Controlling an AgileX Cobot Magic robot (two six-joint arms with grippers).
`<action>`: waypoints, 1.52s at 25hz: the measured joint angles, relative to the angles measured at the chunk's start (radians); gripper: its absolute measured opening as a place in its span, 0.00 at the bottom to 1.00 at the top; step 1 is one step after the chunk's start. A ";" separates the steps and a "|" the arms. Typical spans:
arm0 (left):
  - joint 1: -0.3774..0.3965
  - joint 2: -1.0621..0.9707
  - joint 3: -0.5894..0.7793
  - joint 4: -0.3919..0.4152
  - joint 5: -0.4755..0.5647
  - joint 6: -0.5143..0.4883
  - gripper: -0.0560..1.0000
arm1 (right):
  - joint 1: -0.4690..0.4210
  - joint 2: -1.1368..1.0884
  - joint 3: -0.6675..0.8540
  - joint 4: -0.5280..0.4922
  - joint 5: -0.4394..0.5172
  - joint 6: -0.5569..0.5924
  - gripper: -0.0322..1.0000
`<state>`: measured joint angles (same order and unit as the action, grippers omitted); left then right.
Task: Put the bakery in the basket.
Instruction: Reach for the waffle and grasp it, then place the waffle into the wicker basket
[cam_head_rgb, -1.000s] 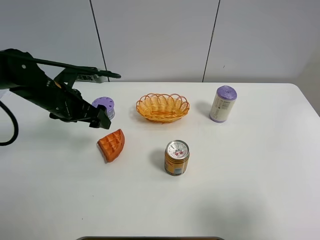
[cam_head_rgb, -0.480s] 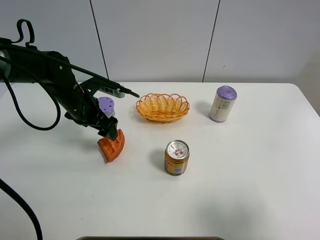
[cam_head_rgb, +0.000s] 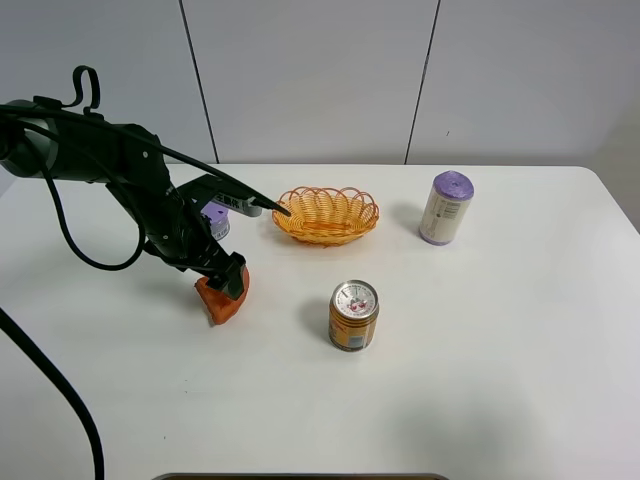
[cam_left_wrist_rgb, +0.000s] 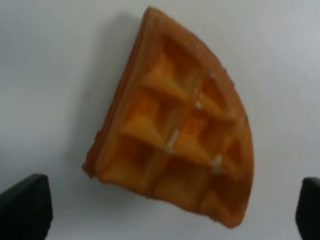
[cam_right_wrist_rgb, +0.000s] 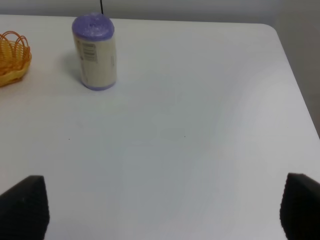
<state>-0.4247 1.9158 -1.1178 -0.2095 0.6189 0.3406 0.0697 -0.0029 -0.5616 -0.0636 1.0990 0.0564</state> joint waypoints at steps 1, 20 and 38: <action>0.000 0.000 0.000 -0.002 -0.011 0.000 0.99 | 0.000 0.000 0.000 0.000 0.000 0.000 0.92; 0.000 0.139 -0.008 -0.044 -0.098 0.019 0.99 | 0.000 0.000 0.000 0.000 0.000 0.000 0.92; 0.000 0.148 -0.011 -0.064 -0.098 0.021 0.72 | 0.000 0.000 0.000 0.000 0.000 0.000 0.92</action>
<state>-0.4247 2.0640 -1.1290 -0.2740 0.5213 0.3612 0.0697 -0.0029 -0.5616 -0.0636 1.0990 0.0564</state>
